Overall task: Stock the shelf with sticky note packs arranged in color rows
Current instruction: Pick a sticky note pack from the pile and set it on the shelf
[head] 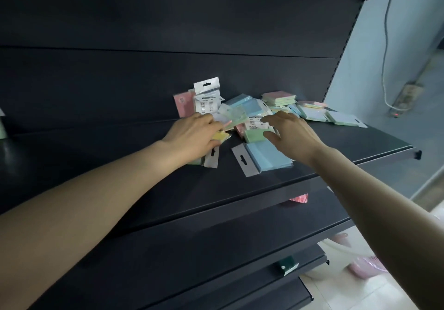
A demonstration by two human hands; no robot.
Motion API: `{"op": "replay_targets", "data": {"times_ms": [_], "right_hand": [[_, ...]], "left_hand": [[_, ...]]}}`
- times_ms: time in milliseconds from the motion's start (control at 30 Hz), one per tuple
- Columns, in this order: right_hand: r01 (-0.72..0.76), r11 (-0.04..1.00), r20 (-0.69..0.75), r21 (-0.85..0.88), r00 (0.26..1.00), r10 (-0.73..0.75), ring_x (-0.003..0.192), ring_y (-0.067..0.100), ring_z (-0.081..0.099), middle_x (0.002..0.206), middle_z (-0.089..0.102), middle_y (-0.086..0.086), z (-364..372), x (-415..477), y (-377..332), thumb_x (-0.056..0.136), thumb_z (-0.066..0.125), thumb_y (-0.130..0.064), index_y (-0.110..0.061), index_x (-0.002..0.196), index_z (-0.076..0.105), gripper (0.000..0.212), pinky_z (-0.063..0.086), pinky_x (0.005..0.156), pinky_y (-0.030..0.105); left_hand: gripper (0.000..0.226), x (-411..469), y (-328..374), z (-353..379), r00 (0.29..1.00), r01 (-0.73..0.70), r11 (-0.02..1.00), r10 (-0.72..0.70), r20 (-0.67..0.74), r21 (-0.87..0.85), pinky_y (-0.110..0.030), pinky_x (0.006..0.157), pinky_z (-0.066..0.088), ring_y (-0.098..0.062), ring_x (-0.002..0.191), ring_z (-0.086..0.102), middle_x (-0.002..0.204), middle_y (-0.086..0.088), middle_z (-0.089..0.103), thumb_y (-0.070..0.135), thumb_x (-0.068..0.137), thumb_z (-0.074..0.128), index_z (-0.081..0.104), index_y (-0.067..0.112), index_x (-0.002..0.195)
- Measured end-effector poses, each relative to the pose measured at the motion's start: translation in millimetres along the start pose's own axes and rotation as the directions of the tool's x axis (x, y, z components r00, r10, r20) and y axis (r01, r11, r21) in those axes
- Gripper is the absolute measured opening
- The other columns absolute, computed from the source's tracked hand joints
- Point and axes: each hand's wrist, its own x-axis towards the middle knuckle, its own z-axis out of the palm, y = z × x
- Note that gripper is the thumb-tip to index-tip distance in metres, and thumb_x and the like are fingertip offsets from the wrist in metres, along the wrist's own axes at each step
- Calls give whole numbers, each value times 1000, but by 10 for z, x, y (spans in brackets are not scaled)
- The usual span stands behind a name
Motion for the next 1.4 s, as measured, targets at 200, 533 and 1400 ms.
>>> {"op": "replay_targets", "data": {"times_ms": [200,533,1400], "right_hand": [[33,999,213,-43,977,-23,120,30,52,134,58,3,101,302,58,97,49,-33,-25,133,55,37,43,99,43],[52,986,365,159,925,-108,110,20,53,124,52,-2,115,651,289,85,67,-48,-28,127,60,46,43,98,38],[20,820,-147,571,986,79,63,17,67,79,70,3,191,1115,-116,96,54,-22,-15,110,57,15,49,51,26]], "left_hand": [[47,318,-64,184,986,134,987,-123,115,-89,-37,78,49,-30,106,57,125,-5,55,51,95,45,47,23,132],[34,622,-17,242,933,347,910,-311,182,-227,-41,66,51,-23,79,56,99,-6,58,6,92,49,44,18,123],[33,-1,-277,-163,800,466,812,-556,-224,-350,-33,71,48,-28,87,63,103,-9,65,17,91,60,43,15,119]]}}
